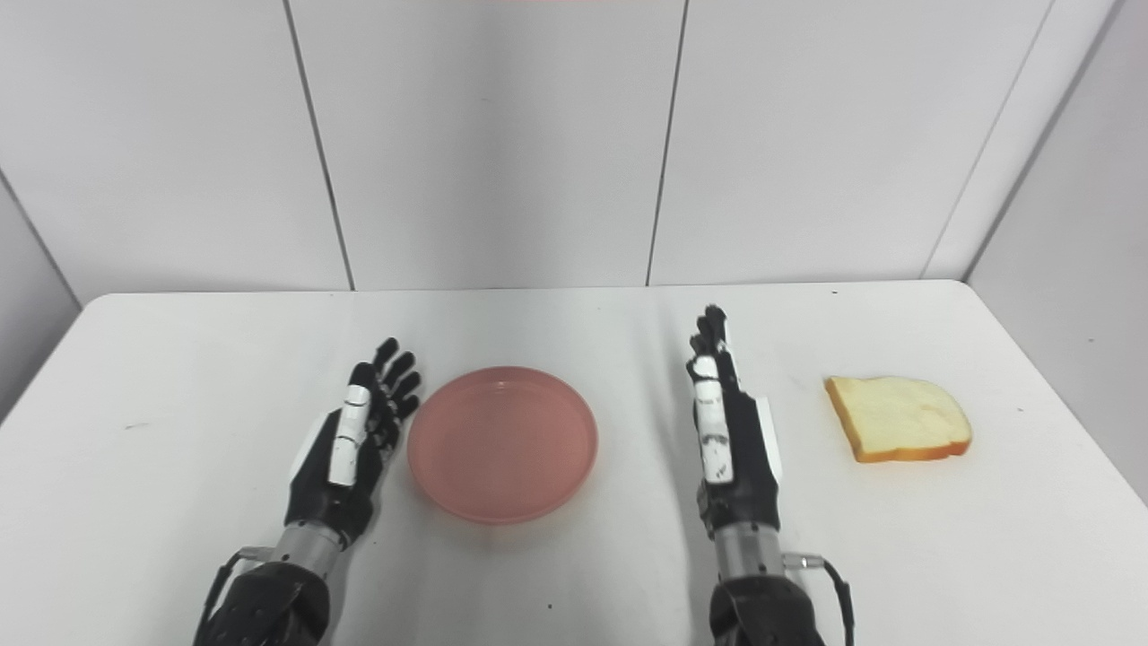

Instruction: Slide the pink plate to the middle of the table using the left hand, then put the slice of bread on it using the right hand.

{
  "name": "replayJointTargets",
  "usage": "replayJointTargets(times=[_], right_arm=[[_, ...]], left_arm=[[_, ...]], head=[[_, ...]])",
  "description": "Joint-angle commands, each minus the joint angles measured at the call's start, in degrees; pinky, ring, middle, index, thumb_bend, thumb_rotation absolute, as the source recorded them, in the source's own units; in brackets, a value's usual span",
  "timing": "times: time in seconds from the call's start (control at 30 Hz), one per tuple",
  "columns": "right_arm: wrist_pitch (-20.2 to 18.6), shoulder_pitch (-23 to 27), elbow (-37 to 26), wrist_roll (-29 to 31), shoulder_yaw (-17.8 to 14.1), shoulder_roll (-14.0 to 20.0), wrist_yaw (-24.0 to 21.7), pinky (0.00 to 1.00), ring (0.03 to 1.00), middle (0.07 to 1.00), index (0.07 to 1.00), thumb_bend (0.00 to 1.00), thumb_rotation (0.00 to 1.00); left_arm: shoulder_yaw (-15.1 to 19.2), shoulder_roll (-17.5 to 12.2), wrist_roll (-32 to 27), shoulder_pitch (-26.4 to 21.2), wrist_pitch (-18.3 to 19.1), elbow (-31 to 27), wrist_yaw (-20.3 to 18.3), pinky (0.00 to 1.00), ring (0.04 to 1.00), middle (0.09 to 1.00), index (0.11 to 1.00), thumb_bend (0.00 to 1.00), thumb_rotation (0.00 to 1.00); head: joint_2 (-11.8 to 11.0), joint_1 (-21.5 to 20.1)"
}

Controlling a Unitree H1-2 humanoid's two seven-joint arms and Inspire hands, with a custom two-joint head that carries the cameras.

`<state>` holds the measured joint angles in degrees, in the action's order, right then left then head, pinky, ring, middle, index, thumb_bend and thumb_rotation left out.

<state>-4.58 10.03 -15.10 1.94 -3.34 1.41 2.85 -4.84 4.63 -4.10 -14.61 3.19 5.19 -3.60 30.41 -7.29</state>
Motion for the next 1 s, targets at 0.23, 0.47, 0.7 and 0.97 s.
replayJointTargets(times=[0.23, 0.47, 0.7, 0.97], right_arm=[[-8.7, 9.5, -5.6, -1.5, -2.8, 10.4, -2.6, 1.00, 0.988, 1.000, 1.000, 0.66, 0.87], [-17.9, 13.5, -10.6, -9.9, -2.0, 26.8, -9.6, 0.93, 0.985, 1.000, 1.000, 0.79, 0.83], [-18.1, 15.1, -10.7, -10.5, -3.1, 42.5, -19.8, 0.92, 0.999, 1.000, 1.000, 0.97, 0.57], [-19.2, 15.7, -8.9, -17.6, -1.5, 53.4, -25.9, 0.88, 0.960, 0.978, 0.993, 1.00, 0.37]], left_arm=[[-0.9, 0.0, 2.1, -0.4, -7.5, -1.1, -0.2, 0.97, 0.971, 0.985, 0.986, 0.75, 0.97], [-1.1, -1.0, 3.0, 0.0, -9.2, -1.0, -0.8, 0.97, 0.965, 0.979, 0.983, 0.73, 1.00], [-0.5, -1.8, 0.7, 1.1, -8.0, -3.0, -2.4, 1.00, 0.972, 0.990, 0.998, 0.72, 1.00], [0.2, -3.2, -0.3, 1.5, -8.8, -2.7, -3.9, 0.96, 0.957, 0.978, 0.990, 0.76, 1.00]], head=[[-0.7, -3.5], [-1.4, -8.0], [-2.1, -12.4], [-1.5, -14.1]])
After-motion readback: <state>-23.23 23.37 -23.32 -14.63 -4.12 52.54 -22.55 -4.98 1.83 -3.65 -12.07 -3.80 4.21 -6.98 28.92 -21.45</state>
